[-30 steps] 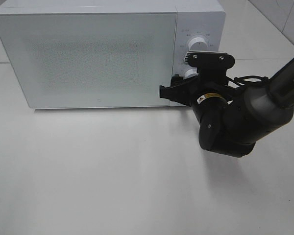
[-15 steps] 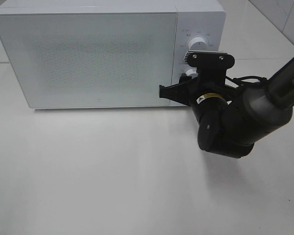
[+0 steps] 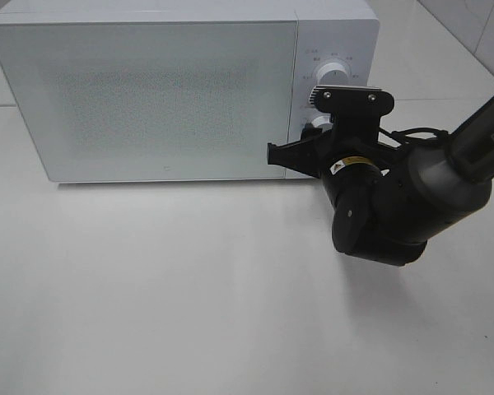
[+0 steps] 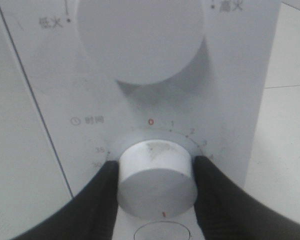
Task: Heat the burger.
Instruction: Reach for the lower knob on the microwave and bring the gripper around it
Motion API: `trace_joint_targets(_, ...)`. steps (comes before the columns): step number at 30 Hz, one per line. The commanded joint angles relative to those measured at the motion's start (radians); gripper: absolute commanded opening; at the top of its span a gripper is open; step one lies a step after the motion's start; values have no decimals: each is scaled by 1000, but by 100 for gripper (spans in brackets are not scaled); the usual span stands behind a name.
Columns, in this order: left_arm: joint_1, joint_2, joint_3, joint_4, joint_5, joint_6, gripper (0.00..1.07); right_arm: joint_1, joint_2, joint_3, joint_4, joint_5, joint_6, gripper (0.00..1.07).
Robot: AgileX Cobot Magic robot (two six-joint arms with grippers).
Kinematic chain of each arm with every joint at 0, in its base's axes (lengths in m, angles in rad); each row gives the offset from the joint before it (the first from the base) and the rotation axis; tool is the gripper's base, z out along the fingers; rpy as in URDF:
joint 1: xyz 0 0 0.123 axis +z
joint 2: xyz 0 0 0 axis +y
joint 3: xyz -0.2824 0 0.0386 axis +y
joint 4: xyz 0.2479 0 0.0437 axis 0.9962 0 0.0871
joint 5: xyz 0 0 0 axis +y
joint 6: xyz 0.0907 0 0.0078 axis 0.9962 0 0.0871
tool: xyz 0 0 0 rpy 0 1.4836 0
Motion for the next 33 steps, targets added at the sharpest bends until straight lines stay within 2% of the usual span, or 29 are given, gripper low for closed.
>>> trace_joint_targets(1,4,-21,3,-1,-6,1,102,-12,-21,-26,-87,-129,18,0)
trace_joint_targets(2,4,-21,3,-1,-6,1,102,-12,-21,-26,-87,-129,18,0)
trace_joint_targets(4,4,-21,3,-1,-6,1,102,-12,-21,-26,-186,-143,200,0)
trace_joint_targets(7,4,-21,3,-1,-6,1,102,-12,-21,-26,-204,-154,257,0)
trace_joint_targets(8,4,-21,3,-1,-6,1,102,-12,-21,-26,-227,-169,356,0)
trace_joint_targets(9,4,-21,3,-1,-6,1,102,-12,-21,-26,-230,-178,446,0)
trace_joint_targets(12,4,-21,3,-1,-6,1,102,-12,-21,-26,-230,-178,492,0)
trace_joint_targets(14,4,-21,3,-1,-6,1,102,-12,-21,-26,-230,-179,676,0)
trace_joint_targets(16,4,-21,3,-1,-6,1,102,-12,-21,-26,-230,-181,718,0)
trace_joint_targets(20,4,-21,3,-1,-6,1,102,-12,-21,-26,-230,-205,969,0)
trace_joint_targets(33,4,-21,3,-1,-6,1,102,-12,-21,-26,-217,-255,1483,0)
